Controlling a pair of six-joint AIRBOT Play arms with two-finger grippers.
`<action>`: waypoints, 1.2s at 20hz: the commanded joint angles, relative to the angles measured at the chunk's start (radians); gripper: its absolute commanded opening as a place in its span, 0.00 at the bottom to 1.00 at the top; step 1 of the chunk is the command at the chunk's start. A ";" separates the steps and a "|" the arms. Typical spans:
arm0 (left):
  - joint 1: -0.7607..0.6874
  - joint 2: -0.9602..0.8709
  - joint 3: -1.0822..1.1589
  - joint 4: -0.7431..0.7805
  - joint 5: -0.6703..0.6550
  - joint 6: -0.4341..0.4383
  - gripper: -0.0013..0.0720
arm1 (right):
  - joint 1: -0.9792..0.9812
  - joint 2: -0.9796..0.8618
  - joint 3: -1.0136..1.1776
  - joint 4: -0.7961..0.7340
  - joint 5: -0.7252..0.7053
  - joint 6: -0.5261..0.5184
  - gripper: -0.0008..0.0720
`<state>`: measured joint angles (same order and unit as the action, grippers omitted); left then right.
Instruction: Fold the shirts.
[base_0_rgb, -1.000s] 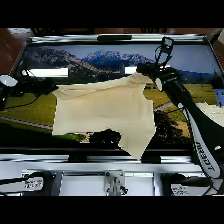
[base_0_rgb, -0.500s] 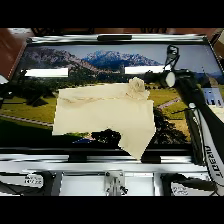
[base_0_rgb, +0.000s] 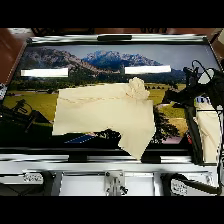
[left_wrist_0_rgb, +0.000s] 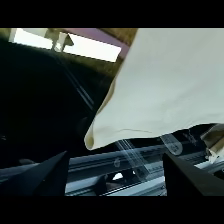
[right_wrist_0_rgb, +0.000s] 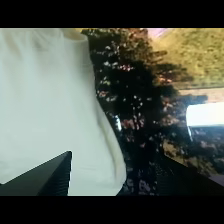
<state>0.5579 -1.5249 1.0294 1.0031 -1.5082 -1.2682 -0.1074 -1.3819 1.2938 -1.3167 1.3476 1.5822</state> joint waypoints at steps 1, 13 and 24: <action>0.014 0.000 -0.114 -0.066 0.114 0.053 0.92 | -0.016 0.003 -0.012 0.062 0.038 -0.031 0.86; -0.192 -0.029 -0.132 -0.148 0.252 0.042 0.31 | -0.016 0.003 -0.012 0.048 0.052 -0.041 0.86; -0.188 0.034 -0.131 -0.148 0.188 0.097 0.06 | -0.053 0.003 -0.480 0.184 -0.114 -0.159 0.86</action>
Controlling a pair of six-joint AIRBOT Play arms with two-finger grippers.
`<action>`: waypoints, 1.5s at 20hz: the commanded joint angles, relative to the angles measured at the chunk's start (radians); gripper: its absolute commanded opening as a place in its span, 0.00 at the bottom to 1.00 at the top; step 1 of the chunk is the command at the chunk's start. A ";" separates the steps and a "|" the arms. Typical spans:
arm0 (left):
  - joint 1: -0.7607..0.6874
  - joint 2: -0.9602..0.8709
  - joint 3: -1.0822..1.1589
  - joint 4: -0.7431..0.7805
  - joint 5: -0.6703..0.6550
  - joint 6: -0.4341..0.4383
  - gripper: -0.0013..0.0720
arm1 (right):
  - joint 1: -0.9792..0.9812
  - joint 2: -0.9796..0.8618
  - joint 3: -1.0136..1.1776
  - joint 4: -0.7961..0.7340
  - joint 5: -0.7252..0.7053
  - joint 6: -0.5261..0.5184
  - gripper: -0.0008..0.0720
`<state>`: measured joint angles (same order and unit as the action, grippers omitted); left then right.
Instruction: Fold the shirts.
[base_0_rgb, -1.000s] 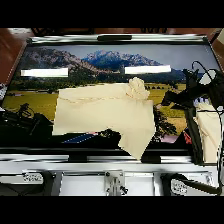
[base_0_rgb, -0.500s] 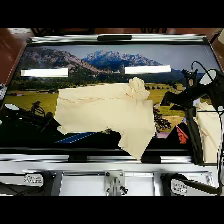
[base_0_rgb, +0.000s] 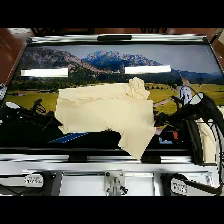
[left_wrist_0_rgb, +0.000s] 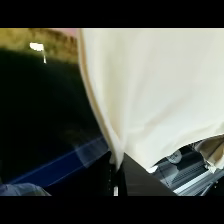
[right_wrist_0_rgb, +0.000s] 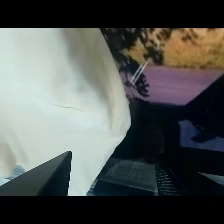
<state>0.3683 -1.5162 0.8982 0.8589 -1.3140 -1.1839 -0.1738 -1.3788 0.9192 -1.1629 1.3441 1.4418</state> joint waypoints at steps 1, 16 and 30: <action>0.001 0.035 0.000 -0.003 -0.006 0.013 0.06 | 0.026 0.000 -0.115 0.034 -0.150 -0.018 0.86; -0.003 0.306 0.425 -0.074 -0.069 0.110 0.06 | 0.071 0.310 0.200 0.159 -0.312 -0.250 0.09; -0.001 0.926 1.018 0.179 0.000 -0.194 0.06 | 0.071 0.849 0.808 -0.212 -0.260 -0.118 0.09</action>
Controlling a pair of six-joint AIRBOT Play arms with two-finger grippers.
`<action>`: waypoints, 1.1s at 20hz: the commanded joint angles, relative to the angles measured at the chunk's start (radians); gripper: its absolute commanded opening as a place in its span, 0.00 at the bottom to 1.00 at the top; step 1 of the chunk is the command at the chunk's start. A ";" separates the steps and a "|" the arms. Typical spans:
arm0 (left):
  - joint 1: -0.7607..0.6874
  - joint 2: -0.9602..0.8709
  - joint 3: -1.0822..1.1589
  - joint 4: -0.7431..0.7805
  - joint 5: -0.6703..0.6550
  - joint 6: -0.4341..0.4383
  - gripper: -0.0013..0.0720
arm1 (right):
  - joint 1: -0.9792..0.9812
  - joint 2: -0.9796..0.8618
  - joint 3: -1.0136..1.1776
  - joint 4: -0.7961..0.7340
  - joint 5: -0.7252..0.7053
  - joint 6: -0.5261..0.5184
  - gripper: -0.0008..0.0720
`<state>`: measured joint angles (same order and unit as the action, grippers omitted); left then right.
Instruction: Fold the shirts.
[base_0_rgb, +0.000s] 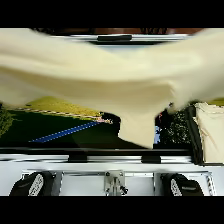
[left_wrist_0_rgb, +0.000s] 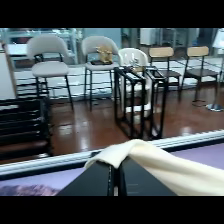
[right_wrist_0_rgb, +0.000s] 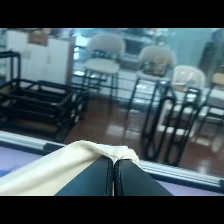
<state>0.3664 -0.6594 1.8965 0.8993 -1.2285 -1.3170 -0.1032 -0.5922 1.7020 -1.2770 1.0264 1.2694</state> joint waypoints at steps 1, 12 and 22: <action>0.001 0.063 0.019 0.141 -0.132 -0.060 0.06 | 0.000 0.058 0.025 -0.098 0.083 0.054 0.09; 0.001 -0.138 -0.639 0.141 -0.225 0.034 0.06 | 0.002 -0.508 -0.156 -0.101 0.372 0.073 0.09; -0.047 -0.842 -0.592 -0.111 0.256 0.127 0.06 | 0.069 -1.030 -0.207 0.195 -0.375 0.098 0.09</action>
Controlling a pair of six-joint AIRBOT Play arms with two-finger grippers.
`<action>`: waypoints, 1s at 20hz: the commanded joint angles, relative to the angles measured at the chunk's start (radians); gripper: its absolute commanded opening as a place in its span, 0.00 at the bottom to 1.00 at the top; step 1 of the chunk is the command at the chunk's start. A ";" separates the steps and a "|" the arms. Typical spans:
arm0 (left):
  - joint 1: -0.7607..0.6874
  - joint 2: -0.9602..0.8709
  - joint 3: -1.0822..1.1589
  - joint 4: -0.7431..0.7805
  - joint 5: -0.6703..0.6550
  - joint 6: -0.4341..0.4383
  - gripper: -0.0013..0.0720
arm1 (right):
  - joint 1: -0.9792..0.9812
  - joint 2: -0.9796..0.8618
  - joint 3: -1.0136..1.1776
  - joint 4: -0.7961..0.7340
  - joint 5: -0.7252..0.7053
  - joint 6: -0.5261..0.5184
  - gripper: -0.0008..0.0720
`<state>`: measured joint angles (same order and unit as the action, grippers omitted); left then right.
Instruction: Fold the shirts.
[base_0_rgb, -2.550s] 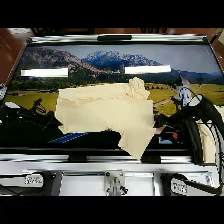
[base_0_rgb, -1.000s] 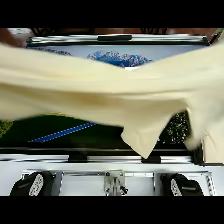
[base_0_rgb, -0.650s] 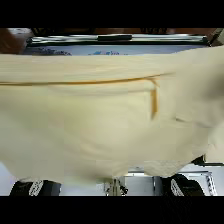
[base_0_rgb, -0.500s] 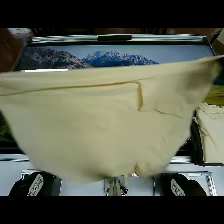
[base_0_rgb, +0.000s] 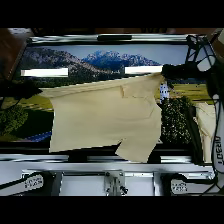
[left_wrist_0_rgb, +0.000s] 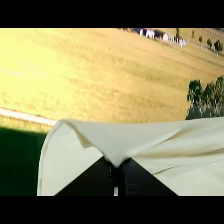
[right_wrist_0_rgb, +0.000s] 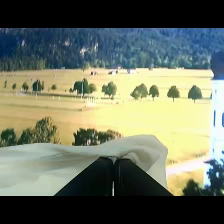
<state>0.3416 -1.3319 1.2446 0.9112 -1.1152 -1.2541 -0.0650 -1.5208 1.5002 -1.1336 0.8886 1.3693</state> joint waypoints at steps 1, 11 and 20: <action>-0.041 -0.214 0.093 -0.150 0.182 0.097 0.06 | 0.045 -0.124 -0.005 0.051 -0.297 -0.019 0.09; -0.136 -0.388 0.150 -0.157 0.298 0.090 0.07 | 0.065 -0.239 -0.005 0.051 -0.313 -0.016 0.09; -0.035 -0.395 0.146 -0.079 -0.211 0.024 0.06 | 0.050 -0.140 -0.012 -0.249 0.275 0.146 0.09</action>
<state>0.2840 -1.7191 1.3937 0.7811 -1.1507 -1.1786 -0.0139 -1.6737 1.4933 -1.2926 0.9344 1.4578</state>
